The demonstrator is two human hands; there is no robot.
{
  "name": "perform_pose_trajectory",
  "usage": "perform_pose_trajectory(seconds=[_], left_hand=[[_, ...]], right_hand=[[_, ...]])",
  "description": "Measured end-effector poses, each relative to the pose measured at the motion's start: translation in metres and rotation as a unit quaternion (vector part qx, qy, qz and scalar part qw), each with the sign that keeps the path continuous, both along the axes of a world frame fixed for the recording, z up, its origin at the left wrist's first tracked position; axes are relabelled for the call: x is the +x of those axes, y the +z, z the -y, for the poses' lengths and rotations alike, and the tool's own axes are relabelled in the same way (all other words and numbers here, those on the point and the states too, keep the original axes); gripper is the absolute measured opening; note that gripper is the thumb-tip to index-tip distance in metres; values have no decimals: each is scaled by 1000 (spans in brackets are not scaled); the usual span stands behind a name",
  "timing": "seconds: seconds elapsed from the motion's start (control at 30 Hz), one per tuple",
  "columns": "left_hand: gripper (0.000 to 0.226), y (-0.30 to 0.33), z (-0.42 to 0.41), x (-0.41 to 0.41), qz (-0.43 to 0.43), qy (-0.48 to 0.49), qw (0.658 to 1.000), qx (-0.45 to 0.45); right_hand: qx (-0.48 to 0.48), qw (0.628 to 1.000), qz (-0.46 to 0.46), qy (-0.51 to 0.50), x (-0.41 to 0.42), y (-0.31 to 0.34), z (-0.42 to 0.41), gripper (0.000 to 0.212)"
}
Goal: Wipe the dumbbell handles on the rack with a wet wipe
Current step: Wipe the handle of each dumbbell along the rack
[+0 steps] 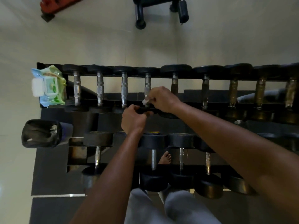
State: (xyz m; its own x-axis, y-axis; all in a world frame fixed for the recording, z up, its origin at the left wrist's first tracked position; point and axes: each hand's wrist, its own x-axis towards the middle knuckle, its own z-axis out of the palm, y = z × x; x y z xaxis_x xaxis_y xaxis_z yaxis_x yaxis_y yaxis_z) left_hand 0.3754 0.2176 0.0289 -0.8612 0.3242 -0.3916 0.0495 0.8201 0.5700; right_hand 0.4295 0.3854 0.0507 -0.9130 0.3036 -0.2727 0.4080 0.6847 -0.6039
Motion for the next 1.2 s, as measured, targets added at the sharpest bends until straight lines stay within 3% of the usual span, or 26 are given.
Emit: perform_pose_trajectory(seconds=[0.07, 0.3, 0.53, 0.67, 0.77, 0.87, 1.07, 1.2], left_hand=[[63, 1, 0, 2, 0, 7, 1000, 0], [58, -3, 3, 4, 0, 26, 1000, 13], [64, -5, 4, 4, -1, 22, 1000, 13], [63, -2, 3, 2, -4, 17, 1000, 14], [65, -1, 3, 2, -4, 15, 1000, 15], [66, -3, 3, 2, -6, 14, 1000, 18], [67, -6, 3, 4, -16, 1, 1000, 16], [68, -8, 5, 0, -18, -5, 1000, 9]], right_hand=[[66, 995, 5, 78, 2, -7, 0, 16], [217, 956, -28, 193, -25, -15, 1, 20], [241, 947, 7, 212, -34, -7, -3, 24], [186, 970, -5, 159, -11, -9, -3, 17], [77, 996, 39, 32, 6, -13, 3, 17], [33, 990, 101, -90, 9, -21, 5, 10], [86, 973, 168, -136, -12, -27, 13, 10], [32, 972, 177, -149, -15, -25, 10, 11]])
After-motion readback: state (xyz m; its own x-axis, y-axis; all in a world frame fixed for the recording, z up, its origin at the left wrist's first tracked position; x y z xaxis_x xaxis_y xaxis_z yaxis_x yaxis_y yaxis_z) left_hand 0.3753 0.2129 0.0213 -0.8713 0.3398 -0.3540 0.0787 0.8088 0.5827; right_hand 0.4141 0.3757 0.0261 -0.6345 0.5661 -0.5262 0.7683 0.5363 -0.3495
